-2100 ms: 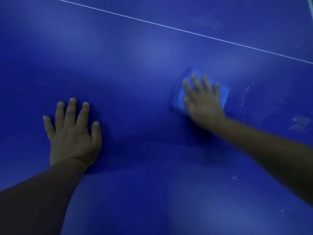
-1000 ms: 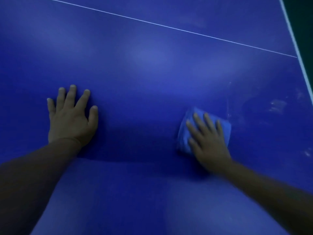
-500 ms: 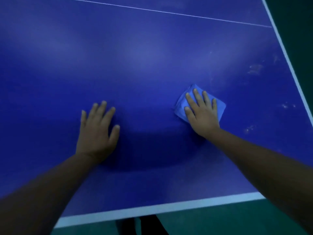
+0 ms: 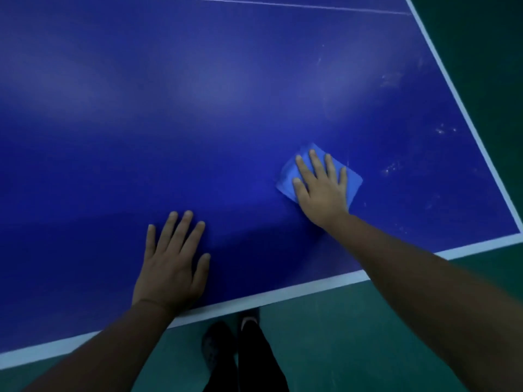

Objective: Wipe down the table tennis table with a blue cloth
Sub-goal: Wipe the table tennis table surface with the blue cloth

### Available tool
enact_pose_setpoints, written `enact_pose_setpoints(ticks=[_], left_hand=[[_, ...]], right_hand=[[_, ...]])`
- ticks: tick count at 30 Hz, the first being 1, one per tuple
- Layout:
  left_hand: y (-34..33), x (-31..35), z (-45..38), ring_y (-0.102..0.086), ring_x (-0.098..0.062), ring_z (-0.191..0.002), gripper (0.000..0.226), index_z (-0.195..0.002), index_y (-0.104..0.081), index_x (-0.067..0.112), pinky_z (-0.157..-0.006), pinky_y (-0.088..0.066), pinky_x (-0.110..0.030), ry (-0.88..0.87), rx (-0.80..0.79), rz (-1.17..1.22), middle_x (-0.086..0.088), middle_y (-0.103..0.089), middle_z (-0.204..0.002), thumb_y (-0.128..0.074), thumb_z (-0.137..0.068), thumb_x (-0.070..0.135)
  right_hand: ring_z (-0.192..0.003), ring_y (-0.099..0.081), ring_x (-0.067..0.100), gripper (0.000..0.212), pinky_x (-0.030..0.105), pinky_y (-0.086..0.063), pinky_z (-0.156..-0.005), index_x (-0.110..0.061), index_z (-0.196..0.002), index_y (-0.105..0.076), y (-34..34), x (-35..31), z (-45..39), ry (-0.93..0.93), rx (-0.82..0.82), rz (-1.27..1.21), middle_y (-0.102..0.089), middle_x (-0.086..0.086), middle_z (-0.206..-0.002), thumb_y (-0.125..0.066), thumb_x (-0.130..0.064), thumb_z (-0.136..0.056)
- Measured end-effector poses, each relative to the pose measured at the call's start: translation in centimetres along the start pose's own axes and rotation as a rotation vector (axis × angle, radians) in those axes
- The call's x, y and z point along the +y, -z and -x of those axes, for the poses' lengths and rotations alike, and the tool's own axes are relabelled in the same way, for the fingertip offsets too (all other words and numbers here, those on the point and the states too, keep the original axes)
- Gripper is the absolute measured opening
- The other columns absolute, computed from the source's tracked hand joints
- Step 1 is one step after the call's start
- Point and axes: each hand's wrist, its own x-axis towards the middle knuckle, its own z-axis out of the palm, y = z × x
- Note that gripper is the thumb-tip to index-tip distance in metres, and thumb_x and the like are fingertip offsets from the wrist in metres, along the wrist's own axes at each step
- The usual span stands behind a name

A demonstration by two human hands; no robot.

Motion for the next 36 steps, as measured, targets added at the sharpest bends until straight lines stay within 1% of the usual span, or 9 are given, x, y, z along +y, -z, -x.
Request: enact_pose_setpoints(ticks=[5, 10, 17, 20, 23, 28, 31, 33, 36], left_hand=[[-0.1, -0.1, 0.2, -0.007, -0.023, -0.153, 0.066, -0.151, -0.038, 0.015, -0.122, -0.003, -0.055, 0.017, -0.006, 0.017, -0.006, -0.022, -0.163, -0.024, -0.096, 0.049], [0.0, 0.0, 0.0, -0.006, -0.024, -0.153, 0.067, -0.152, -0.037, 0.015, -0.122, 0.000, -0.055, 0.030, -0.020, 0.025, -0.006, -0.020, -0.163, -0.022, -0.096, 0.049], [0.2, -0.1, 0.2, -0.005, -0.023, -0.153, 0.067, -0.152, -0.036, 0.015, -0.122, 0.001, -0.054, 0.027, -0.007, 0.085, -0.005, -0.019, -0.164, -0.020, -0.097, 0.048], [0.0, -0.3, 0.3, -0.009, -0.024, -0.152, 0.066, -0.151, -0.039, 0.013, -0.122, -0.002, -0.055, 0.011, 0.027, 0.101, -0.006, -0.022, -0.163, -0.023, -0.097, 0.047], [-0.1, -0.5, 0.3, -0.010, -0.025, -0.152, 0.065, -0.150, -0.041, 0.012, -0.122, -0.003, -0.055, 0.004, 0.031, 0.096, -0.007, -0.024, -0.162, -0.023, -0.097, 0.047], [-0.1, -0.3, 0.3, -0.006, -0.024, -0.153, 0.066, -0.151, -0.038, 0.014, -0.122, -0.001, -0.055, 0.022, 0.009, 0.068, -0.007, -0.022, -0.163, -0.021, -0.097, 0.048], [0.0, -0.2, 0.2, -0.006, -0.024, -0.153, 0.066, -0.151, -0.038, 0.014, -0.122, 0.000, -0.054, 0.028, 0.011, 0.064, -0.007, -0.021, -0.163, -0.020, -0.097, 0.048], [0.0, -0.2, 0.2, -0.007, -0.024, -0.153, 0.066, -0.151, -0.039, 0.014, -0.122, 0.000, -0.054, 0.024, 0.014, 0.081, -0.007, -0.023, -0.163, -0.020, -0.097, 0.047], [0.0, -0.2, 0.3, -0.009, -0.024, -0.153, 0.065, -0.150, -0.040, 0.013, -0.122, -0.002, -0.053, 0.028, 0.026, 0.084, -0.007, -0.024, -0.162, -0.020, -0.097, 0.046]], right_hand=[[-0.153, -0.012, 0.033, 0.057, 0.064, -0.009, -0.119, -0.036, -0.155, -0.027, -2.1, -4.6, 4.9, 0.436, -0.023, 0.094, -0.019, -0.001, -0.166, -0.018, -0.053, -0.101], [-0.153, -0.012, 0.033, 0.054, 0.062, -0.011, -0.119, -0.036, -0.155, -0.026, -1.8, 3.1, 12.1, 0.870, -0.111, 0.200, -0.015, -0.003, -0.165, -0.031, -0.051, -0.103], [-0.154, -0.004, 0.029, 0.057, 0.059, -0.002, -0.120, -0.037, -0.158, -0.018, -1.3, -3.5, 4.1, -0.212, 0.048, -0.018, -0.009, -0.005, -0.168, -0.020, -0.053, -0.103], [-0.152, -0.014, 0.033, 0.055, 0.063, -0.010, -0.118, -0.034, -0.155, -0.029, -3.7, -7.4, 9.4, 0.088, 0.030, 0.007, -0.021, 0.000, -0.165, -0.021, -0.051, -0.103], [-0.150, -0.023, 0.037, 0.054, 0.064, -0.015, -0.117, -0.031, -0.153, -0.036, -3.2, -1.8, 13.0, 0.365, -0.043, 0.087, -0.029, 0.004, -0.163, -0.026, -0.048, -0.103], [-0.154, -0.001, 0.028, 0.055, 0.059, -0.005, -0.120, -0.035, -0.159, -0.010, 0.3, 10.8, 10.1, -0.632, 0.027, -0.044, -0.003, -0.001, -0.168, -0.023, -0.046, -0.106], [-0.154, -0.001, 0.029, 0.057, 0.063, -0.004, -0.119, -0.036, -0.159, -0.010, -0.3, 7.5, 8.9, -0.803, 0.087, -0.103, -0.003, -0.002, -0.168, -0.020, -0.049, -0.105], [-0.153, -0.007, 0.031, 0.056, 0.062, -0.005, -0.120, -0.035, -0.158, -0.016, -1.6, 2.3, 9.3, -0.588, 0.093, -0.066, -0.010, -0.001, -0.168, -0.024, -0.048, -0.104], [-0.151, -0.018, 0.033, 0.054, 0.060, -0.010, -0.119, -0.032, -0.155, -0.029, -3.5, -2.8, 13.1, 0.101, 0.015, 0.069, -0.025, 0.000, -0.164, -0.021, -0.051, -0.104]])
